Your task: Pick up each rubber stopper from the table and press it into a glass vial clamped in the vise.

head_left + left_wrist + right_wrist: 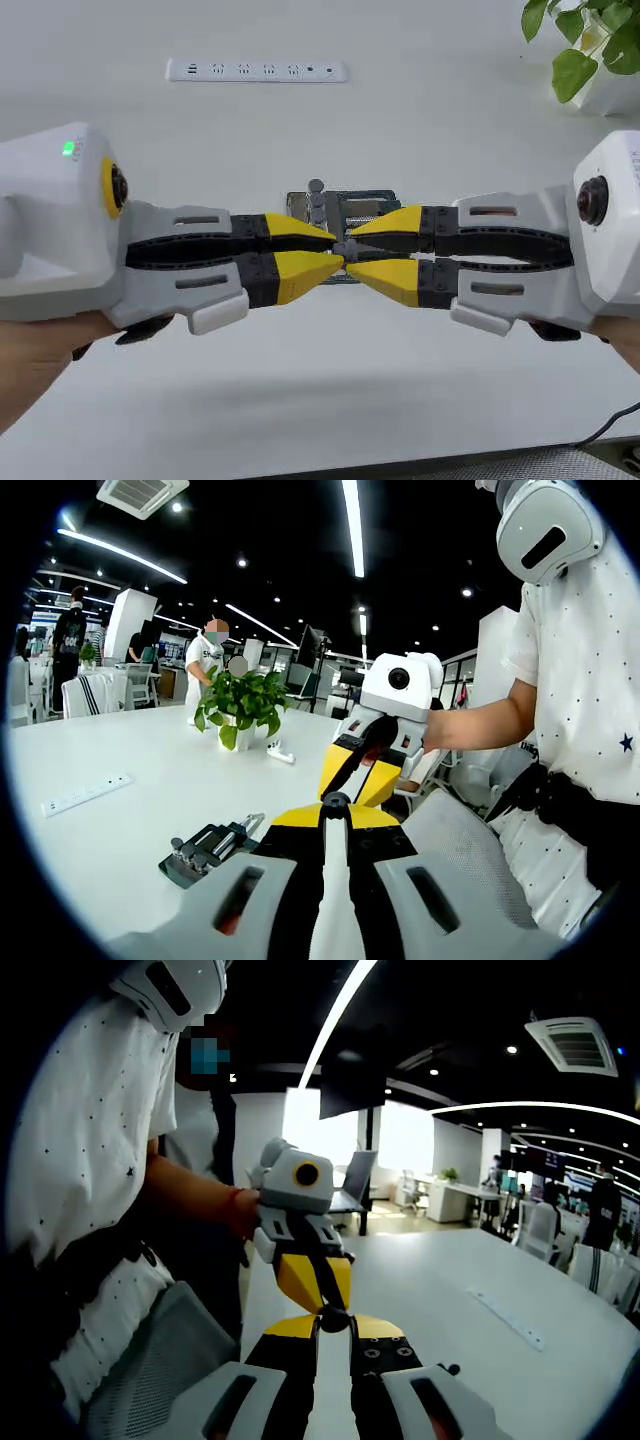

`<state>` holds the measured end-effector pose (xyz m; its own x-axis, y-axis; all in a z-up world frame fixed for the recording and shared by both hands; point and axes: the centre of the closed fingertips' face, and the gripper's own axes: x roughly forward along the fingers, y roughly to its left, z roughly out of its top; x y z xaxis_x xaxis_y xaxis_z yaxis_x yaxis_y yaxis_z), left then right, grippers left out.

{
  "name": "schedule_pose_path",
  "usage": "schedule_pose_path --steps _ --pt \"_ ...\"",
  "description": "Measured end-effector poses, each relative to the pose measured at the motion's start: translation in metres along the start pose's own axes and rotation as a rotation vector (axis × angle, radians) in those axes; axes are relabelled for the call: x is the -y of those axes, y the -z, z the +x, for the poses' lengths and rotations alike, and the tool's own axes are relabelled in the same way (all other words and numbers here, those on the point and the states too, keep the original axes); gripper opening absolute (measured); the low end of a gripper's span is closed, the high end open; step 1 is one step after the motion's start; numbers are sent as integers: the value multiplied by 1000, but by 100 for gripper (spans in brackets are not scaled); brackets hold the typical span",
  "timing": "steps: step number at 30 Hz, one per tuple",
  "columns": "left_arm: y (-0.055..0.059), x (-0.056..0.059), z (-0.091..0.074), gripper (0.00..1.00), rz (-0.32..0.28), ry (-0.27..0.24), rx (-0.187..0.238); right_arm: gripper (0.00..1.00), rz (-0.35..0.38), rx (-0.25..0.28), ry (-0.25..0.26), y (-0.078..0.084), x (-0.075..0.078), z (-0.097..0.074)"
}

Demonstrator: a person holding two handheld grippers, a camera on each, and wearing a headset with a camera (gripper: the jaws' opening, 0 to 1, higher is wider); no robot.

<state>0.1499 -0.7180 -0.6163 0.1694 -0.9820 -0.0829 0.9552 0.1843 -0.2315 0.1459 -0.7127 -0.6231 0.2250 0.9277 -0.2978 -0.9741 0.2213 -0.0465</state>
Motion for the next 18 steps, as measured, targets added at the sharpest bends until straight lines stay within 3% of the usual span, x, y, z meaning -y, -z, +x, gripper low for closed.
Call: schedule_pose_path --steps 18 --pt "-11 4 -5 3 -68 35 64 8 30 56 -12 -12 -3 -2"
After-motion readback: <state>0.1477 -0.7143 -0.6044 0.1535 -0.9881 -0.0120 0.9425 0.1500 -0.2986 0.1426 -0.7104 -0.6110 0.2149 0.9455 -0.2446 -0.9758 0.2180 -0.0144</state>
